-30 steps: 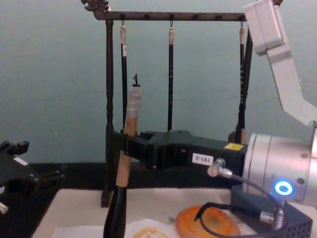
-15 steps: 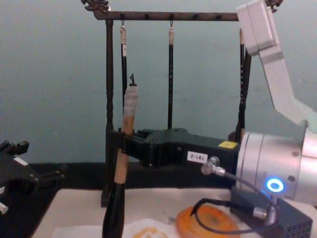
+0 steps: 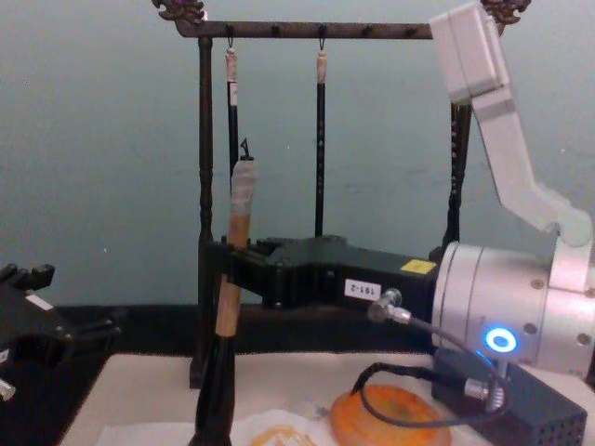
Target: Pick up the brush from the inkstone, write on the paper, then place the brush back to its original position.
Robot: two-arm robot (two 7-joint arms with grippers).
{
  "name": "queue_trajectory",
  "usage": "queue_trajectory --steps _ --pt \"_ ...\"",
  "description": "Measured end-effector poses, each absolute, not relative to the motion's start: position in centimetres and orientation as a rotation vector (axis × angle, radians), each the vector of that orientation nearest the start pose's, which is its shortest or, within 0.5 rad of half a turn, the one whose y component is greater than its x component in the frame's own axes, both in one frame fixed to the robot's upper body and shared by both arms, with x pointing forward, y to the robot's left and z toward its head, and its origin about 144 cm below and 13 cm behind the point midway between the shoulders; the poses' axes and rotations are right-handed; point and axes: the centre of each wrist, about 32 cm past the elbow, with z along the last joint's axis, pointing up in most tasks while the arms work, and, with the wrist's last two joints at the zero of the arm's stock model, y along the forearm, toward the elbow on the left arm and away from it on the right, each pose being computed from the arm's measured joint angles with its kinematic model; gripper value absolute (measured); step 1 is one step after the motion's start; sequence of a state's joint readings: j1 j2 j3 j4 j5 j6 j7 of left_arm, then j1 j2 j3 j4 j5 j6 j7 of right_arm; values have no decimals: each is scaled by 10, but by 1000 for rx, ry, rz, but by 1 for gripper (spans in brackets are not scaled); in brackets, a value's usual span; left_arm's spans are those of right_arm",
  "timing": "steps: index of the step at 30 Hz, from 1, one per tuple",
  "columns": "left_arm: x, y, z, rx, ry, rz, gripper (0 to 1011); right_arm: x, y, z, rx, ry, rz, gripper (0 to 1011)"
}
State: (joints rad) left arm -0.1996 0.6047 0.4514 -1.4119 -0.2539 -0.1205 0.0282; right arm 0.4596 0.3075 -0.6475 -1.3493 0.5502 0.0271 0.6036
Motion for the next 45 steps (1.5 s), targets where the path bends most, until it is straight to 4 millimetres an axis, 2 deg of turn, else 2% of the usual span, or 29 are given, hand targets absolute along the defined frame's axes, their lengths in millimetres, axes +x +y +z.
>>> queue_trajectory --steps 26,45 --pt "489 310 1140 304 -285 1248 1001 553 -153 1184 28 6 -483 163" --pt "489 310 1140 305 -285 1248 1001 554 -150 1186 36 -36 -510 164"
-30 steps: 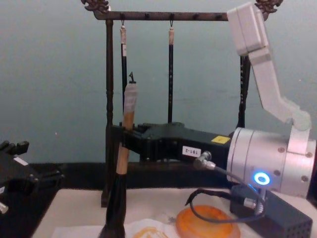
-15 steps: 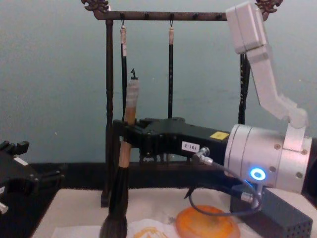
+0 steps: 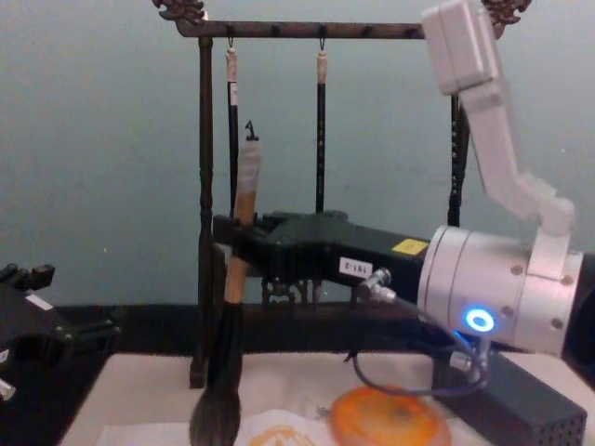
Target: Pick up the brush from the inkstone, write on the paper, then place the brush back to its original position.
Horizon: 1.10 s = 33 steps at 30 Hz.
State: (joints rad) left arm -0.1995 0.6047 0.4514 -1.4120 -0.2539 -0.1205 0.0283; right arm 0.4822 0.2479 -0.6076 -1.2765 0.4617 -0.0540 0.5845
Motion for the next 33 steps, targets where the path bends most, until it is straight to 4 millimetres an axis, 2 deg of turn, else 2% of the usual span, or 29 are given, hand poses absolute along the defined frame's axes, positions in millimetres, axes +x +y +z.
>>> queue_trajectory --steps 19,33 --pt "489 310 1140 304 -285 1248 1001 538 -168 1203 107 -60 -589 163" --pt "489 310 1140 304 -285 1248 1001 517 -200 1206 156 3 -761 164"
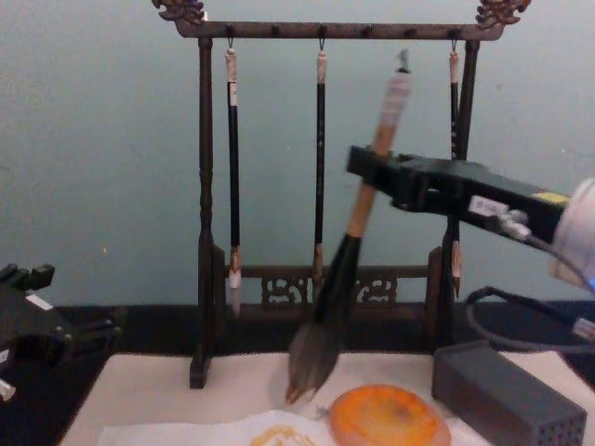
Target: Pick up the brush from the inkstone, write on the paper, then place the brush back to its original position.
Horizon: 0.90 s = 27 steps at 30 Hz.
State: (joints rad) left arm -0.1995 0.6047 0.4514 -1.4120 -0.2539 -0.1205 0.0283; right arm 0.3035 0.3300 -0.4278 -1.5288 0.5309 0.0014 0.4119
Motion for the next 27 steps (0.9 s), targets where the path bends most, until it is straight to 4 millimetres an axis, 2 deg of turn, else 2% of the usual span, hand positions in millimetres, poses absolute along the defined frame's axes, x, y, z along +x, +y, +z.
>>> queue_trajectory --steps 11,27 --pt "489 310 1140 305 -285 1248 1001 510 -219 1201 196 130 -909 163" --pt "489 310 1140 304 -285 1248 1001 524 -246 1187 297 441 -1074 164"
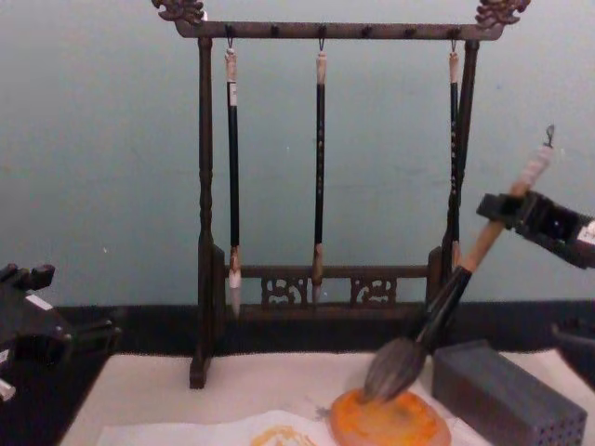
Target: Pick up the brush from the inkstone, write on the paper, then place the brush back to its original position.
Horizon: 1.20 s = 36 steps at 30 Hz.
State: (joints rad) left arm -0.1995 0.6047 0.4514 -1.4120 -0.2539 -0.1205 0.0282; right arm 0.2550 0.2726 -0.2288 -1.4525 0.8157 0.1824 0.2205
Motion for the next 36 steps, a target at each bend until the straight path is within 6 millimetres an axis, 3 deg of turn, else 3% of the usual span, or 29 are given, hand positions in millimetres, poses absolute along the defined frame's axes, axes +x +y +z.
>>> queue_trajectory --steps 23,36 --pt "489 310 1140 305 -285 1248 1001 543 -264 1166 429 826 -1124 164" --pt "489 310 1140 304 -285 1248 1001 544 -270 1159 431 894 -1136 164"
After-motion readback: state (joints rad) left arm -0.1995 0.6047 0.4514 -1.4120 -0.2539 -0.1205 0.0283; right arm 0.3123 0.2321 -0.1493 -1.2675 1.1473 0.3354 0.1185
